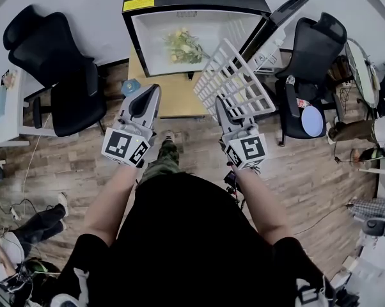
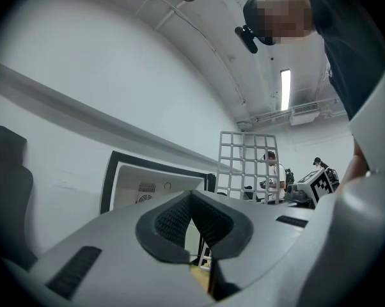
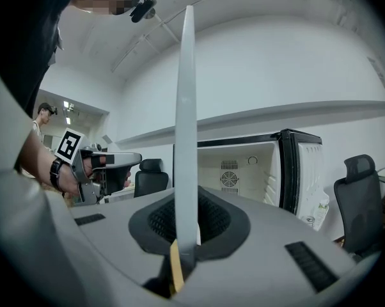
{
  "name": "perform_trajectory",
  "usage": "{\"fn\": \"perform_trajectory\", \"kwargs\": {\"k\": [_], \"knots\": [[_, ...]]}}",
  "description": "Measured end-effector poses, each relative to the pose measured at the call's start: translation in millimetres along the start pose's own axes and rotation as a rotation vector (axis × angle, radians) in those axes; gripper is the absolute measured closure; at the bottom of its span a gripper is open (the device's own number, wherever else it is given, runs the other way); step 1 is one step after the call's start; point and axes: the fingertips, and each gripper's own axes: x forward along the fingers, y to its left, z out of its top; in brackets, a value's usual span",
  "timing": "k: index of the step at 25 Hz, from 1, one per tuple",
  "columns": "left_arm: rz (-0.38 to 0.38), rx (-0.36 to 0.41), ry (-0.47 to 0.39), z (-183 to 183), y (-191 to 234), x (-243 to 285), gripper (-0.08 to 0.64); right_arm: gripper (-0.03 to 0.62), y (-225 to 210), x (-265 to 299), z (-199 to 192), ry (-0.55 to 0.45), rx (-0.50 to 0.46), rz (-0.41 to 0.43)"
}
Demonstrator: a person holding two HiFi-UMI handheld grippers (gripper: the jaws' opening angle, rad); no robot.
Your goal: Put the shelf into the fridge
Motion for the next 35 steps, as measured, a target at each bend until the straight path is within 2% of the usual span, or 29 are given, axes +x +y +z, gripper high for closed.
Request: {"fn": "perform_trajectory", "kwargs": {"k": [12, 23, 29, 35], "knots": [[-0.004, 0.001, 0.02, -4.4, 11.4, 10.3, 0.541, 0.554, -10.9, 28.3, 5.7, -0.021, 0.073, -0.004], [-0.01, -0.002, 0.035, -9.5, 23.6, 24.8, 0.541, 0.554, -28.5, 46.2, 4.2, -0.05, 0.195, -0.025], [-0.007, -0.006, 0.041, -12.7, 27.8, 31.9, 0.541, 0.554, -40.6, 53.9, 4.7, -0.079, 0.3, -0.042], [-0.002, -0.004, 0.049, -13.1, 31.6, 35.6, 0.54, 0.554, -57.4, 59.2, 4.8, -0.145, 0.524, -0.081]]}}
